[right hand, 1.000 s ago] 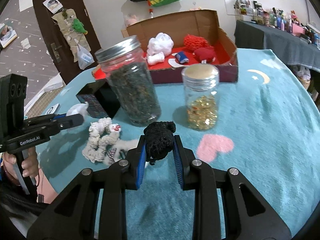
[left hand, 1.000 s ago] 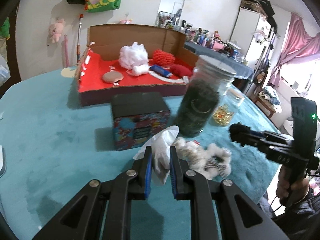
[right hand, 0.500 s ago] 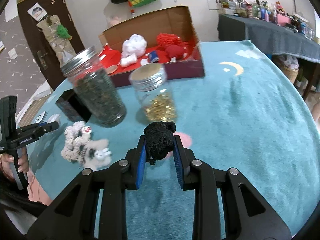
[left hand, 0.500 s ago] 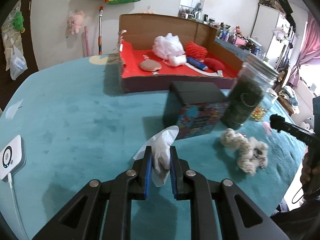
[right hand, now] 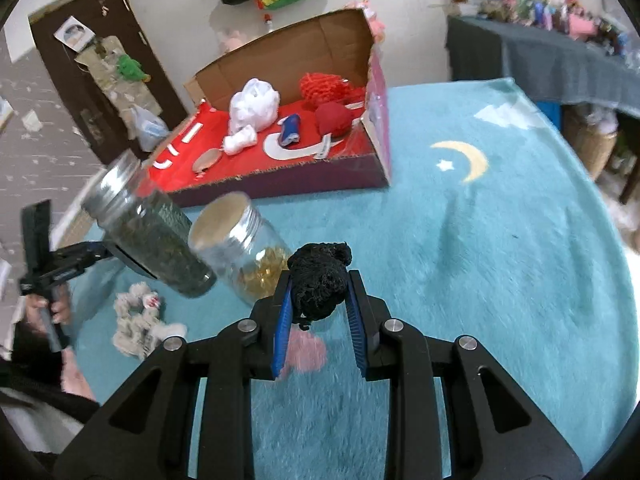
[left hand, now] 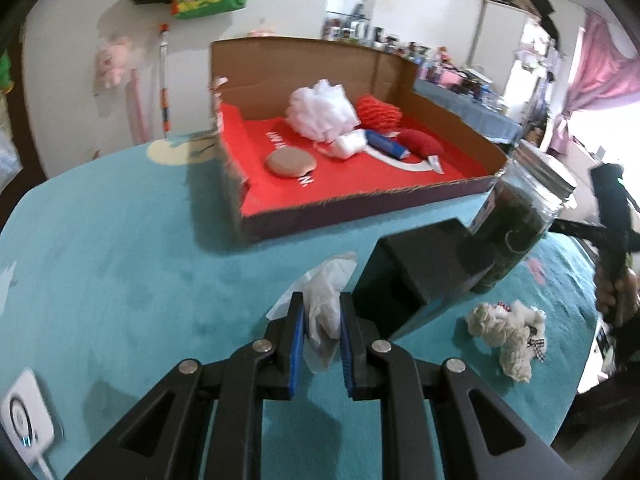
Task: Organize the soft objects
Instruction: 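Carry the tissue and black pom-pom over the cardboard box, then open both tools to drop the tissue and pom-pom into the box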
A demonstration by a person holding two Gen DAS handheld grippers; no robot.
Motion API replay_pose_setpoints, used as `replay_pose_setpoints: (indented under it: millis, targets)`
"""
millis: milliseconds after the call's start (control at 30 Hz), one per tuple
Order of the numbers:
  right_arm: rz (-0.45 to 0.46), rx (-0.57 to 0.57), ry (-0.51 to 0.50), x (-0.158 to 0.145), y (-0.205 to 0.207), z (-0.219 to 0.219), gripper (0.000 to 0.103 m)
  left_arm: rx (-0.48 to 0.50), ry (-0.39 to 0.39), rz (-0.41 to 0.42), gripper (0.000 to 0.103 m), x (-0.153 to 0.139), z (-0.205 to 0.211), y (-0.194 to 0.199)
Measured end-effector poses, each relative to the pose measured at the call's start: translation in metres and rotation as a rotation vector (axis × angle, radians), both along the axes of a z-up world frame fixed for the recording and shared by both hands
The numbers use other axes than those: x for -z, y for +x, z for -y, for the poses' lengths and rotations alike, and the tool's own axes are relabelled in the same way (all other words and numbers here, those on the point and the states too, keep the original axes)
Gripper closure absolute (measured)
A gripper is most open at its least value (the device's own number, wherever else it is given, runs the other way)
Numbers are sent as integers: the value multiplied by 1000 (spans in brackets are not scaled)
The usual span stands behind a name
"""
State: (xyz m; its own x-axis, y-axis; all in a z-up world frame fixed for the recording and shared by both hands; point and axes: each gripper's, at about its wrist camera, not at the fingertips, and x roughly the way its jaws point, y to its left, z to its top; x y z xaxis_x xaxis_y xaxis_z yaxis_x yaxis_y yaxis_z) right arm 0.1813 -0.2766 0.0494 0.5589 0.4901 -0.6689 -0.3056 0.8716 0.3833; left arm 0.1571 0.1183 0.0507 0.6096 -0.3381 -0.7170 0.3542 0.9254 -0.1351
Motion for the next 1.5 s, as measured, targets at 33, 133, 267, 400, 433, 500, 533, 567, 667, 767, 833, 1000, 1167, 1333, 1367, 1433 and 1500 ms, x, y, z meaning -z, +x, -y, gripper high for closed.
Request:
replay_pose_setpoints:
  millis: [33, 133, 267, 400, 433, 500, 533, 567, 667, 767, 833, 1000, 1167, 1333, 1367, 1433, 1500]
  targets:
    - [-14, -9, 16, 1, 7, 3, 79, 13, -8, -8, 87, 0, 0, 5]
    - [-33, -36, 44, 3, 19, 6, 79, 46, -22, -18, 87, -3, -1, 16]
    - [-36, -78, 76, -2, 32, 8, 79, 104, -35, -7, 87, -9, 1, 24]
    - [-45, -128, 108, -8, 44, 6, 79, 152, -43, 2, 87, -17, 3, 34]
    - [-49, -140, 106, -10, 47, 5, 79, 159, -43, 2, 87, -20, 5, 37]
    - [-47, -155, 95, -14, 53, 2, 79, 177, -46, 4, 87, -24, 7, 41]
    - [-46, -163, 94, -16, 56, 1, 79, 187, -43, 8, 87, -27, 10, 44]
    - [-46, -173, 96, -19, 60, 0, 79, 194, -37, 13, 87, -29, 13, 47]
    - [-44, -206, 110, -27, 72, -8, 79, 223, -41, 18, 87, -37, 23, 55]
    - [-33, -233, 99, -36, 84, -20, 79, 238, -44, 6, 87, -43, 36, 67]
    - [-27, -247, 81, -39, 91, -29, 79, 236, -46, -15, 87, -44, 43, 76]
    - [-37, -242, -3, -42, 117, -57, 79, 189, 28, -59, 86, -40, 60, 99]
    - [-52, -215, -168, -33, 136, -82, 78, 113, 108, -123, 86, -24, 66, 123]
    - [-53, -201, -329, -23, 144, -101, 78, 64, 173, -168, 86, -8, 66, 138]
    - [-54, -191, -369, -21, 146, -104, 78, 54, 184, -175, 86, -6, 66, 140]
    - [-47, -180, -420, -17, 146, -108, 78, 45, 203, -177, 86, -2, 67, 143]
    - [-40, -180, -451, -15, 146, -111, 78, 38, 209, -180, 86, 0, 66, 145]
